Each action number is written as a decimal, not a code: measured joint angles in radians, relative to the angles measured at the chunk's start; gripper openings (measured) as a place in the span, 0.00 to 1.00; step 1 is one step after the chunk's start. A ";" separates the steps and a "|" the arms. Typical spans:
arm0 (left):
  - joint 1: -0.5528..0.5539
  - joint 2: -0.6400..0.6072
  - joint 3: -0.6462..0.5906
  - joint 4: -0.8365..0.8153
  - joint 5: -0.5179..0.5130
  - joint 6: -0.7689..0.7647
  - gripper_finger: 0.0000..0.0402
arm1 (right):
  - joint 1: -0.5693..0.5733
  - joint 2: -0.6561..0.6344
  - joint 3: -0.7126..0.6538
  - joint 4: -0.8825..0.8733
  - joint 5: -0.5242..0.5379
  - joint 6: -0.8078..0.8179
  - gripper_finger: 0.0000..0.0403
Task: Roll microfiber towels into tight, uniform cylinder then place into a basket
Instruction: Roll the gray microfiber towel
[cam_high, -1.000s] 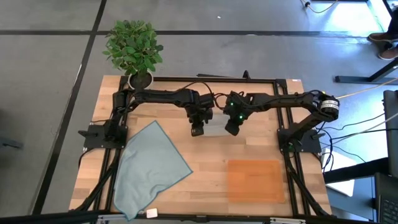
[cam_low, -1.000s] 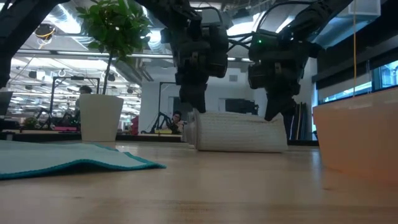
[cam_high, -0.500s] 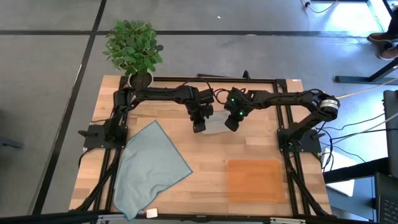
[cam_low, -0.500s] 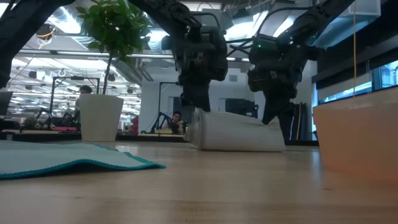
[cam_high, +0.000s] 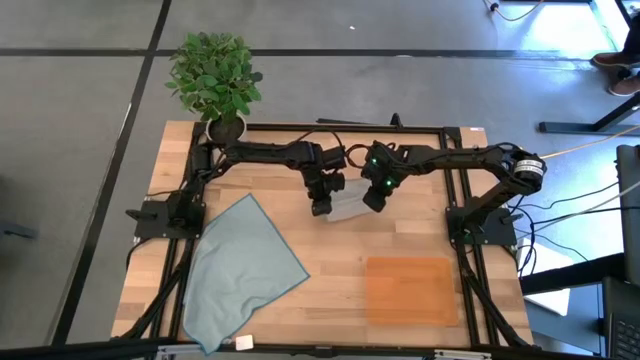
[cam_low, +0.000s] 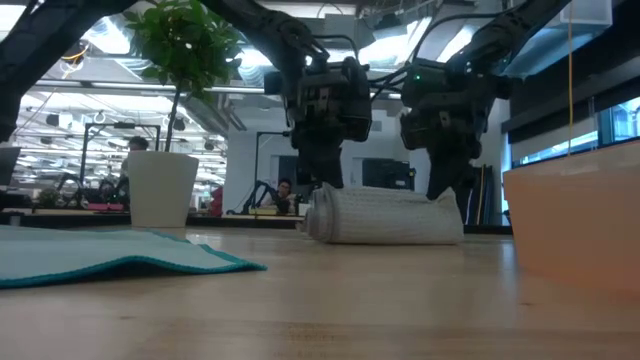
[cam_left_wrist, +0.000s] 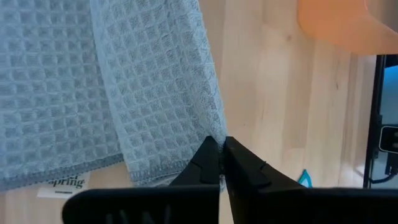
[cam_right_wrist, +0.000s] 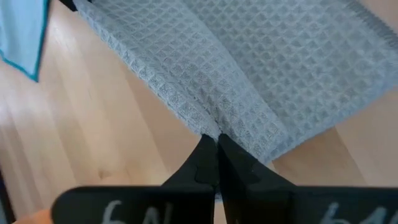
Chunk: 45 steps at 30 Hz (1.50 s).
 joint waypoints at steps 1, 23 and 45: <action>0.004 0.000 0.000 0.002 0.000 -0.002 0.00 | -0.001 0.000 0.000 0.001 0.011 0.001 0.01; 0.064 0.002 -0.001 0.004 -0.158 -0.027 0.00 | -0.067 0.050 0.003 0.078 0.089 -0.011 0.01; 0.082 0.039 -0.002 0.054 -0.184 -0.065 0.00 | -0.094 0.099 0.003 0.093 0.108 0.006 0.01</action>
